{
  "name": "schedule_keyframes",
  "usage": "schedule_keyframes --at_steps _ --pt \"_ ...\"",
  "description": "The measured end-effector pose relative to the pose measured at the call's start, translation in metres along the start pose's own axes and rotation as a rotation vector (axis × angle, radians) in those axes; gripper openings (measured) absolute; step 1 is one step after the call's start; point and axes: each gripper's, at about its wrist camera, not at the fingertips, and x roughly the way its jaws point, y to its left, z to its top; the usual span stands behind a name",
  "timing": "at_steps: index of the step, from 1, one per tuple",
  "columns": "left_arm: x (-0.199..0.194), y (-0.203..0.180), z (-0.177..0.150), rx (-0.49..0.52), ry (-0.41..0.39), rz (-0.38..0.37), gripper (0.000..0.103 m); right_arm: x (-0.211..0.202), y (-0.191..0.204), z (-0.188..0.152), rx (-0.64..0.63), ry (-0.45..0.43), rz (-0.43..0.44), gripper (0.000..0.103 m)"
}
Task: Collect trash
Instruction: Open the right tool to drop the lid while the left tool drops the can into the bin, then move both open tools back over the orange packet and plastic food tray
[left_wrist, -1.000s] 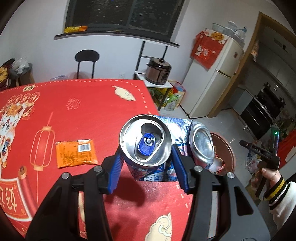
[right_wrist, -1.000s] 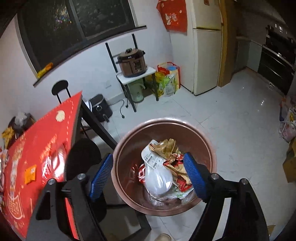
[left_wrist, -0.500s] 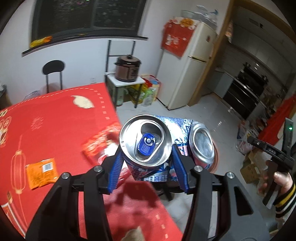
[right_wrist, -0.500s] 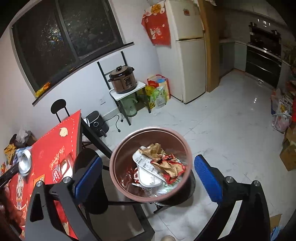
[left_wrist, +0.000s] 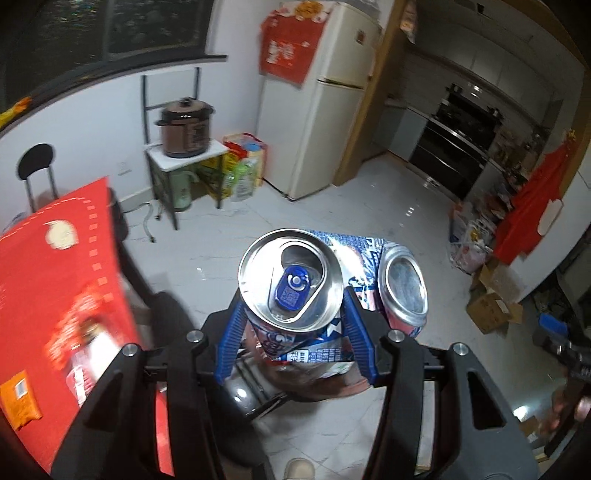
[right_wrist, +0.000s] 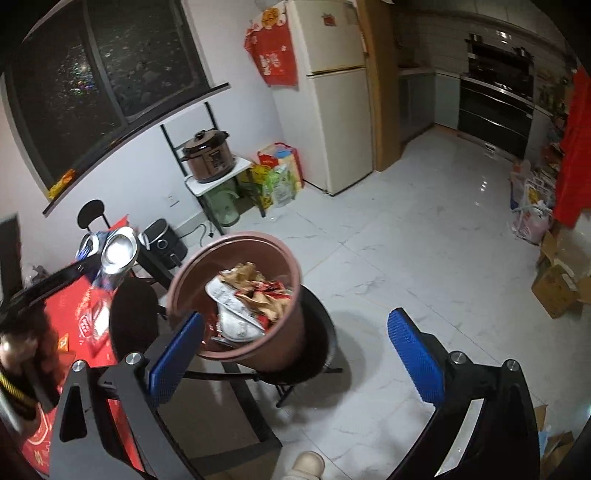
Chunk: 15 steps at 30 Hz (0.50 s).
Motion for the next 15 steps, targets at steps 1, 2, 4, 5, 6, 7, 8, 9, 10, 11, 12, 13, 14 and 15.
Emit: schedule_keyframes --at_steps 1,2,4,5,6,7,8,9,10,11,12,13,14,15 --pt "0.008 -0.007 0.006 0.000 0.003 -0.025 0.068 -0.001 -0.004 -0.001 0.003 0.002 -0.005 0.098" --pt "0.011 -0.012 0.009 -0.001 -0.002 -0.034 0.076 -0.003 -0.009 -0.002 0.009 0.004 -0.012 0.098" --pt "0.013 -0.021 0.017 0.008 -0.020 -0.048 0.084 -0.005 -0.016 -0.004 0.016 0.004 -0.018 0.098" --pt "0.012 -0.024 0.019 0.016 -0.028 -0.046 0.085 -0.005 -0.020 -0.005 0.022 0.004 -0.020 0.098" --pt "0.010 -0.026 0.022 0.022 -0.035 -0.042 0.086 -0.006 -0.021 -0.007 0.027 0.005 -0.020 0.098" --pt "0.007 -0.026 0.023 0.027 -0.044 -0.038 0.088 -0.005 -0.023 -0.007 0.032 0.005 -0.018 0.098" --pt "0.003 -0.026 0.024 0.029 -0.052 -0.033 0.090 -0.004 -0.024 -0.007 0.039 0.006 -0.013 0.098" --pt "0.000 -0.026 0.024 0.028 -0.057 -0.027 0.090 -0.003 -0.024 -0.006 0.042 0.007 -0.008 0.098" --pt "-0.005 -0.021 0.023 0.022 -0.064 -0.017 0.091 0.000 -0.023 -0.006 0.044 0.008 0.001 0.098" --pt "-0.010 -0.017 0.023 0.017 -0.067 -0.009 0.091 0.002 -0.020 -0.005 0.042 0.009 0.012 0.098" --pt "-0.018 -0.009 0.021 0.005 -0.073 0.007 0.092 0.004 -0.017 -0.004 0.039 0.010 0.022 0.098" --pt "-0.023 -0.002 0.020 -0.007 -0.078 0.023 0.092 0.006 -0.013 -0.001 0.035 0.010 0.031 0.098" --pt "-0.029 0.005 0.018 -0.018 -0.081 0.037 0.093 0.010 -0.007 0.001 0.026 0.010 0.047 0.098" --pt "-0.036 0.014 0.015 -0.029 -0.086 0.053 0.093 0.011 -0.003 0.001 0.020 0.010 0.055 0.098"
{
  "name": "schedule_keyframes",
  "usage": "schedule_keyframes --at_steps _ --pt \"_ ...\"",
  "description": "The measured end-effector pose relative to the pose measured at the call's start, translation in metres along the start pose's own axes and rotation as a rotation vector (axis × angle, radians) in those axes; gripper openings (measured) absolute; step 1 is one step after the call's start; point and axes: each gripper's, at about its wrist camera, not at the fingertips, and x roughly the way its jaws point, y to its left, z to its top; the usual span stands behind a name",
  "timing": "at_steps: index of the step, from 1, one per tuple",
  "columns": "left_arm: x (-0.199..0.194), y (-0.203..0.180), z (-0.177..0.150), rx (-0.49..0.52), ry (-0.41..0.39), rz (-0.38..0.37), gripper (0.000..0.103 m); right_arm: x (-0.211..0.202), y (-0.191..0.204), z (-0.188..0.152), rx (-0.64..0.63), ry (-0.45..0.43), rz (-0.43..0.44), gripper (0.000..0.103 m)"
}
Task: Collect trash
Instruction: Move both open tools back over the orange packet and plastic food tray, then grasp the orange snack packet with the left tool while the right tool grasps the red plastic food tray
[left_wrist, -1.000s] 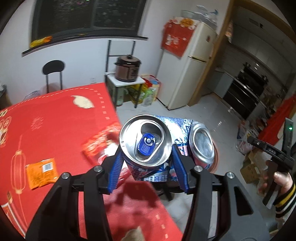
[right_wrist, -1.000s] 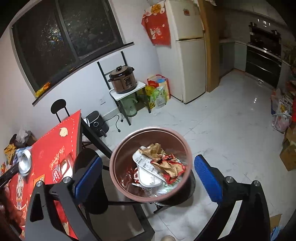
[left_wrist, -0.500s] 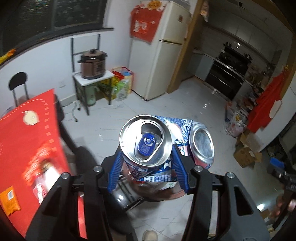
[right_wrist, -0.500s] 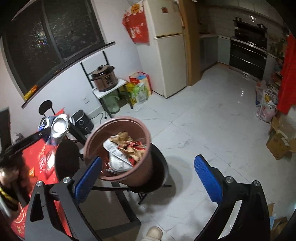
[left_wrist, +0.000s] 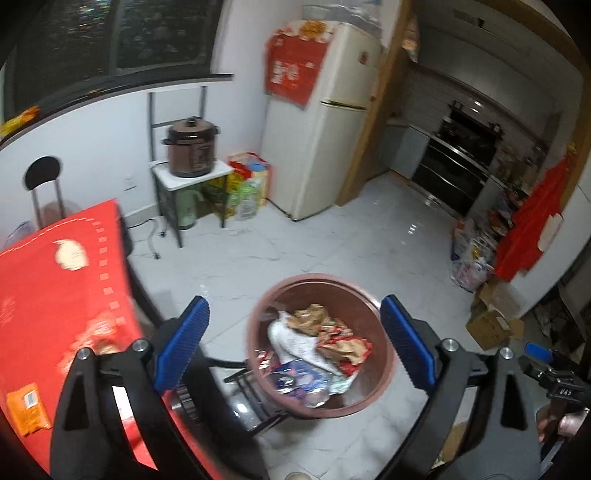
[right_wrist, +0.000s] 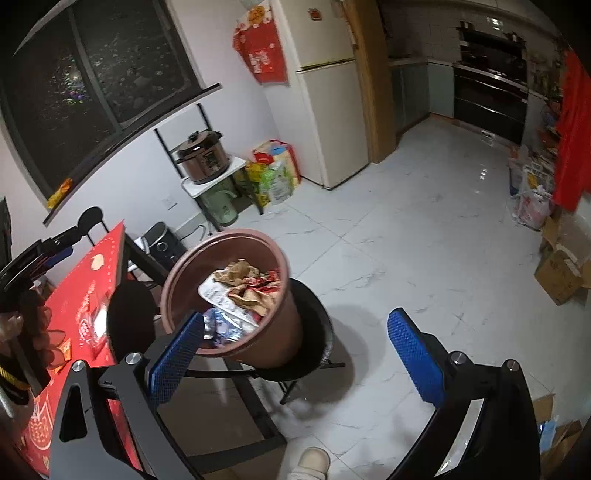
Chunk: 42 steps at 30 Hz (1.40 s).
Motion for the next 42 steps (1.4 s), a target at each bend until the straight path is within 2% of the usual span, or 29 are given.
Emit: schedule_keyframes --at_steps 5,8,14,19,25,28,34,39,42 --pt "-0.043 0.063 -0.011 -0.090 -0.024 0.123 0.094 0.018 0.042 0.010 -0.059 0.004 0.083 0.098" --pt "-0.079 0.109 -0.022 -0.167 -0.046 0.221 0.094 0.028 0.069 0.015 -0.100 0.014 0.135 0.098" --pt "-0.162 0.197 -0.062 -0.328 -0.093 0.401 0.094 0.061 0.156 0.015 -0.246 0.067 0.241 0.098" --pt "-0.207 0.264 -0.106 -0.429 -0.076 0.488 0.094 0.077 0.246 -0.005 -0.355 0.116 0.323 0.098" --pt "-0.232 0.318 -0.149 -0.511 -0.062 0.483 0.094 0.086 0.339 -0.045 -0.476 0.191 0.387 0.098" --pt "-0.235 0.343 -0.168 -0.538 -0.040 0.457 0.094 0.093 0.379 -0.060 -0.524 0.211 0.369 0.098" --pt "-0.231 0.378 -0.194 -0.552 -0.004 0.405 0.094 0.111 0.419 -0.085 -0.533 0.247 0.322 0.098" --pt "-0.218 0.399 -0.207 -0.541 0.037 0.340 0.092 0.134 0.454 -0.103 -0.628 0.277 0.283 0.076" --pt "-0.205 0.409 -0.212 -0.529 0.063 0.298 0.089 0.156 0.467 -0.107 -0.627 0.292 0.228 0.072"
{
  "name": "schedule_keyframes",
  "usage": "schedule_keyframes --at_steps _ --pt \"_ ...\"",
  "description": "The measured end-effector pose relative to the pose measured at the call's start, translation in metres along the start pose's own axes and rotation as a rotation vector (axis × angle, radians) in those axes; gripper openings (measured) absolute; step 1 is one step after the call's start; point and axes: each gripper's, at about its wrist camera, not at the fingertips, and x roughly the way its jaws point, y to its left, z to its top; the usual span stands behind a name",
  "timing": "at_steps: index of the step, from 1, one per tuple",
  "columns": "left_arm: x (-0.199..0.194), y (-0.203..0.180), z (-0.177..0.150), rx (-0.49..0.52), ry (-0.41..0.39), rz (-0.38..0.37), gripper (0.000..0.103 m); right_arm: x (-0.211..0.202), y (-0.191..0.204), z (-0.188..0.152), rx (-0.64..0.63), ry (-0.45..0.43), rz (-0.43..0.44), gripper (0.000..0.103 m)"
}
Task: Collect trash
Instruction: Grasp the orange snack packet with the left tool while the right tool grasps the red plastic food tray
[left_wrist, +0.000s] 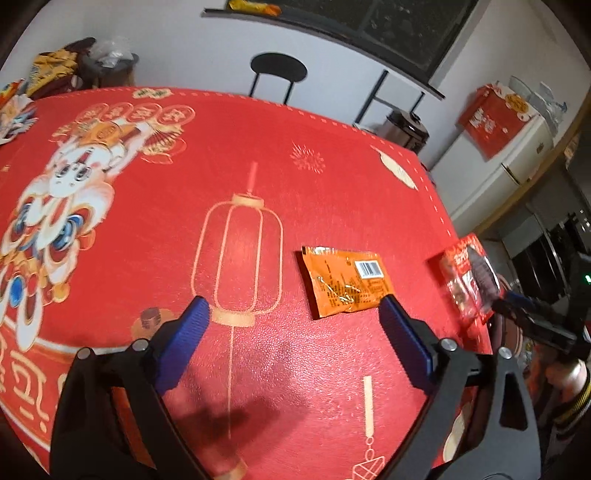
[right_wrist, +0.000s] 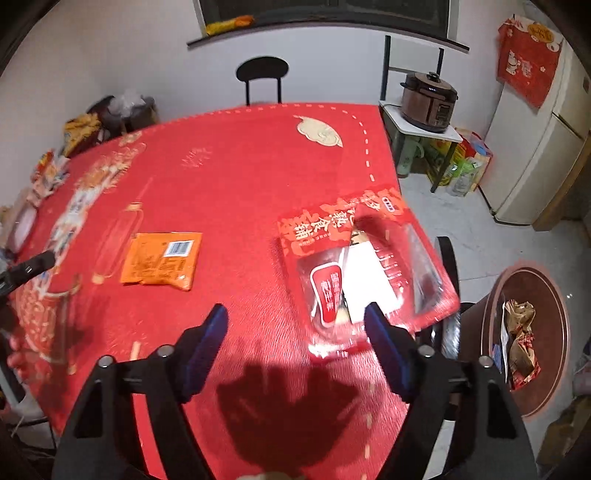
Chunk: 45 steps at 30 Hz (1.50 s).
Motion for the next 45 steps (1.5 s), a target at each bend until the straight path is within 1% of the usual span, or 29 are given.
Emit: schedule_keyframes --at_steps 1,4,7,10,13,14,15,16,18,22,26,29,37,39,41,42,43,44,45 --pt "0.005 0.002 0.000 0.004 0.010 -0.011 0.088 0.006 0.000 0.002 0.010 0.009 -0.011 0.070" --pt "0.018 0.009 0.005 0.007 0.026 -0.047 0.083 0.029 -0.001 0.008 0.056 0.056 -0.055 0.069" --pt "0.033 0.017 0.010 -0.015 0.051 -0.069 0.078 0.045 0.004 0.009 0.048 0.079 -0.131 0.069" --pt "0.049 0.018 0.013 -0.005 0.080 -0.082 0.074 0.055 0.005 0.009 0.058 0.094 -0.170 0.066" --pt "0.065 0.010 0.016 0.037 0.103 -0.096 0.074 0.061 0.005 0.008 0.070 0.112 -0.186 0.058" --pt "0.070 0.007 0.016 0.050 0.112 -0.103 0.074 0.062 0.004 0.007 0.074 0.117 -0.186 0.050" --pt "0.075 0.003 0.017 0.061 0.121 -0.111 0.074 0.063 0.004 0.005 0.082 0.125 -0.179 0.037" --pt "0.079 0.000 0.017 0.071 0.128 -0.117 0.074 0.064 0.004 0.006 0.085 0.123 -0.179 0.037" --pt "0.086 -0.004 0.016 0.087 0.137 -0.127 0.073 0.059 0.007 0.004 0.091 0.108 -0.146 0.033" --pt "0.098 -0.012 0.018 0.109 0.150 -0.143 0.064 0.050 0.019 0.005 0.067 0.081 -0.107 0.031" --pt "0.107 -0.009 0.018 0.075 0.160 -0.150 0.057 0.042 0.032 0.004 0.058 0.058 -0.071 0.030" --pt "0.111 -0.009 0.019 0.057 0.159 -0.162 0.048 0.039 0.041 0.003 0.042 0.056 -0.051 0.030" --pt "0.121 -0.013 0.026 0.043 0.149 -0.181 0.042 0.041 0.058 -0.007 0.023 0.072 -0.016 0.030" --pt "0.122 -0.014 0.027 0.050 0.142 -0.170 0.037 0.041 0.061 -0.007 0.019 0.073 -0.009 0.030" --pt "0.125 -0.012 0.030 0.057 0.137 -0.144 0.021 0.041 0.062 -0.008 0.017 0.072 -0.005 0.030" --pt "0.127 -0.010 0.031 0.045 0.139 -0.137 0.019 0.040 0.064 -0.008 0.017 0.072 -0.002 0.030" --pt "0.128 -0.008 0.032 0.035 0.144 -0.136 0.009 0.039 0.064 -0.008 0.016 0.071 0.001 0.030" --pt "0.129 -0.007 0.032 0.026 0.150 -0.142 0.006 0.038 0.065 -0.007 0.015 0.069 0.003 0.030" --pt "0.128 -0.006 0.031 0.025 0.146 -0.143 0.006 0.037 0.066 -0.007 0.014 0.067 0.007 0.030"
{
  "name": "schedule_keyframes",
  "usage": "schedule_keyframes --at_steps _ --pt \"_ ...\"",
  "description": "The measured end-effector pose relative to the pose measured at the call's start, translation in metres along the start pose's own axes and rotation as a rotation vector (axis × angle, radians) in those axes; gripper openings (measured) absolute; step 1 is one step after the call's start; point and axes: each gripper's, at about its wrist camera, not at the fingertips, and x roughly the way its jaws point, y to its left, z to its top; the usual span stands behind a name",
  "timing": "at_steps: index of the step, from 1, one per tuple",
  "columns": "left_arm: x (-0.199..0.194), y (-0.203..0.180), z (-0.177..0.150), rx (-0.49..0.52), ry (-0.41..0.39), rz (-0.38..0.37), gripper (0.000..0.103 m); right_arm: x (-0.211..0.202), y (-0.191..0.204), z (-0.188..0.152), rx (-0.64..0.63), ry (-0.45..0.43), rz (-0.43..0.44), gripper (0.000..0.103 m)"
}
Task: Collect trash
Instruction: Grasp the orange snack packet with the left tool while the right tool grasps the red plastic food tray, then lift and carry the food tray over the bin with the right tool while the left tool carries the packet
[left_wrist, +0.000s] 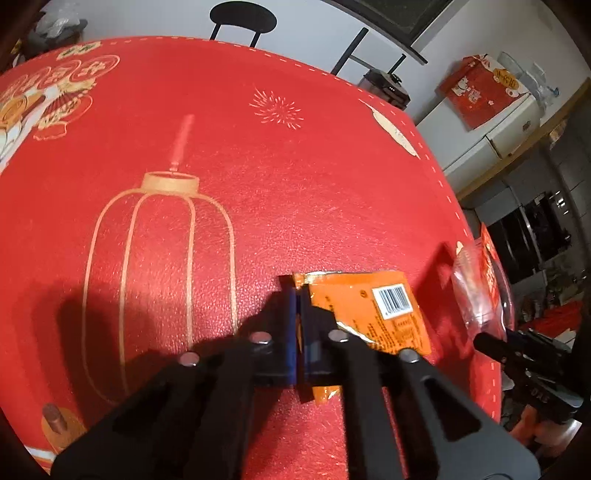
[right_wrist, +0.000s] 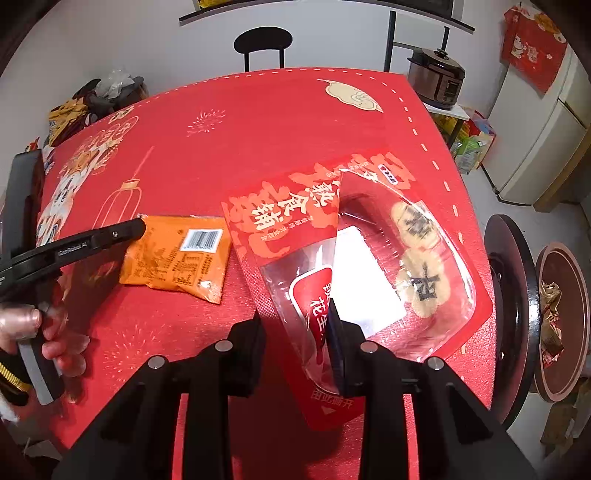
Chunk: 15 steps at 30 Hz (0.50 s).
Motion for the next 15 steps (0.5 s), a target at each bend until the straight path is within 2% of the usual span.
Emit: schedule_keyframes --at_steps 9,15 --pt "-0.057 -0.001 -0.004 -0.015 -0.123 -0.039 0.004 -0.024 0.011 0.008 -0.005 -0.049 0.054 0.030" --pt "-0.101 -0.008 -0.002 0.012 -0.210 -0.025 0.004 -0.043 0.021 0.017 -0.024 -0.096 0.094 0.030"
